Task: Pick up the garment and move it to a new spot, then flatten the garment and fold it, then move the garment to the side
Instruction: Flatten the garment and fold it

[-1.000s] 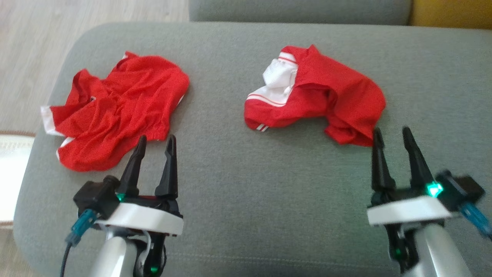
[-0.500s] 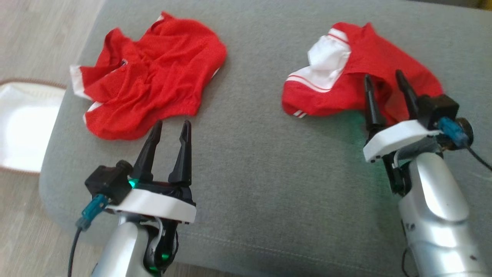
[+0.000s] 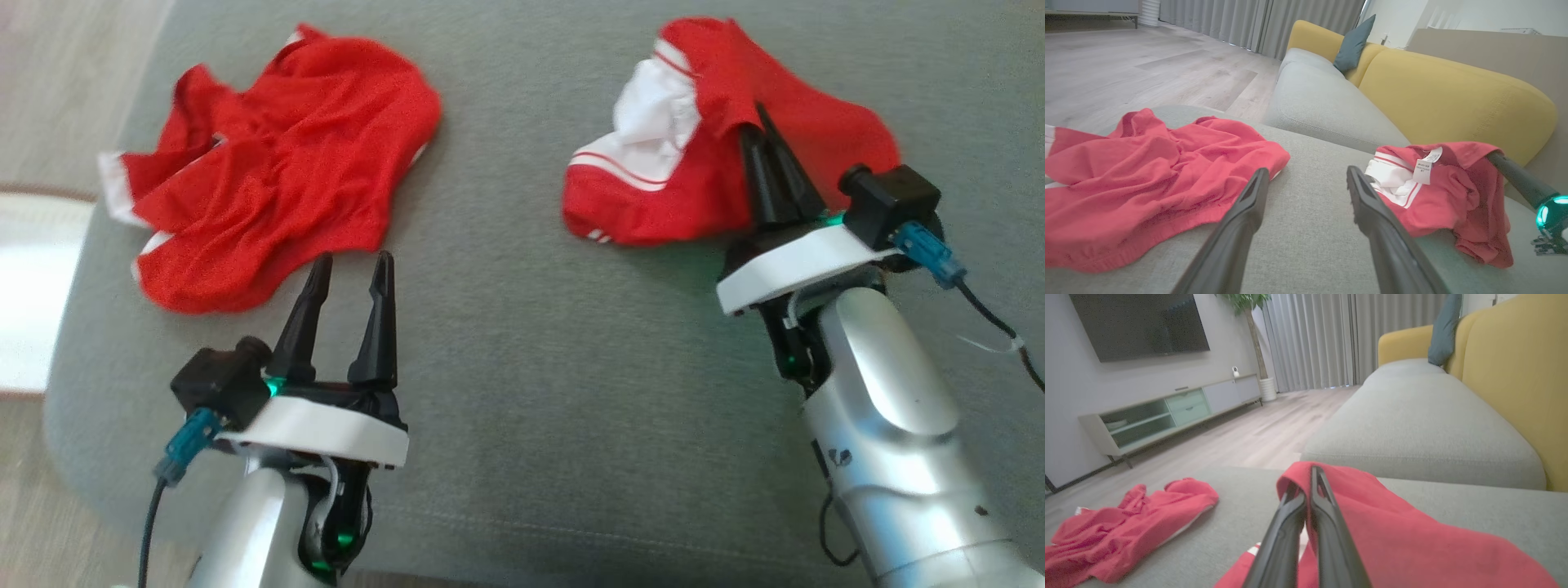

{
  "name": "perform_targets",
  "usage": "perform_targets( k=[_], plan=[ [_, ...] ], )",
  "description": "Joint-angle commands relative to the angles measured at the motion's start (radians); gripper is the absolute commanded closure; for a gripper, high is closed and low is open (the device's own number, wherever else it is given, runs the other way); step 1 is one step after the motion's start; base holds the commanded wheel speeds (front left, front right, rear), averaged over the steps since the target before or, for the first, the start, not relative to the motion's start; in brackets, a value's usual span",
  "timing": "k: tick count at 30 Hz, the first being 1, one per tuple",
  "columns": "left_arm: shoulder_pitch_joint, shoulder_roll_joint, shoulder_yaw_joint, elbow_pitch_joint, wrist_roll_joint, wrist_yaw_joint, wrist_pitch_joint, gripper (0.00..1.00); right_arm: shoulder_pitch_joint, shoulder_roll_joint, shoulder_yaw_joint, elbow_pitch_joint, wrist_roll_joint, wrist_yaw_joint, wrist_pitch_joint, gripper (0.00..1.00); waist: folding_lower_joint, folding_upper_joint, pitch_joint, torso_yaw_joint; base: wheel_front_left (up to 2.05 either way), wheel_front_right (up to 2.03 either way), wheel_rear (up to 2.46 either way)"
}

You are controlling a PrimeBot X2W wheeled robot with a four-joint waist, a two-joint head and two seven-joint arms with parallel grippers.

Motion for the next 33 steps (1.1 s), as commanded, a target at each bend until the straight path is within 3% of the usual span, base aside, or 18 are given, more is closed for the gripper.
perform_targets(
  k=[1, 5, 9, 16, 22, 28, 29, 30, 33],
  plan=[
    [-0.014, 0.003, 0.037, -0.026, -0.001, -0.003, -0.006, 0.00, -0.005, 0.007, 0.040, -0.058, 0.028, 0.008, -0.012, 1.00, 0.0000, 0.0000, -0.020, -0.038, 0.00, 0.00, 0.00],
    [-0.008, 0.003, 0.047, -0.029, 0.001, -0.004, -0.006, 0.00, 0.040, 0.007, 0.067, -0.156, 0.091, 0.008, -0.014, 1.00, 0.0000, 0.0000, -0.041, -0.081, 0.00, 0.00, 0.00],
    [0.001, 0.003, 0.044, -0.029, 0.003, -0.007, -0.006, 0.00, 0.081, 0.007, 0.019, -0.232, 0.118, 0.008, -0.014, 1.00, 0.0000, 0.0000, -0.057, -0.112, 0.00, 0.00, 0.00],
    [-0.002, 0.003, 0.024, -0.037, -0.005, -0.006, -0.006, 0.00, 0.039, -0.019, -0.276, -0.310, -0.031, 0.008, 0.154, 1.00, 0.0000, 0.0000, -0.047, -0.116, 0.00, 0.00, 0.00],
    [-0.026, 0.003, 0.005, -0.036, -0.016, -0.005, -0.006, 0.00, -0.063, -0.144, -0.409, -0.214, -0.119, 0.008, 0.235, 1.00, 0.0000, 0.0000, -0.006, -0.080, 0.00, 0.00, 0.00],
    [-0.051, 0.003, 0.005, -0.036, -0.020, -0.004, -0.006, 0.00, -0.228, -0.222, -0.467, -0.046, -0.228, 0.008, 0.195, 1.00, 0.0000, 0.0000, 0.037, -0.059, 0.00, 0.00, 0.00],
    [-0.055, 0.003, 0.005, -0.036, -0.020, -0.004, -0.006, 0.00, -0.256, -0.237, -0.466, -0.018, -0.262, 0.008, 0.182, 0.59, 0.0000, 0.0000, 0.043, -0.058, 0.00, 0.00, 0.00],
    [-0.058, 0.003, 0.006, -0.036, -0.020, -0.004, -0.006, 0.00, -0.283, -0.245, -0.474, 0.011, -0.293, 0.008, 0.171, 0.00, 0.0000, 0.0000, 0.048, -0.057, 0.00, 0.00, 0.00],
    [-0.066, 0.003, 0.005, -0.032, -0.021, -0.005, -0.006, 0.00, -0.351, -0.245, -0.503, 0.089, -0.362, 0.008, 0.132, 0.00, 0.0000, 0.0000, 0.055, -0.056, 0.00, 0.00, 0.00]
  ],
)
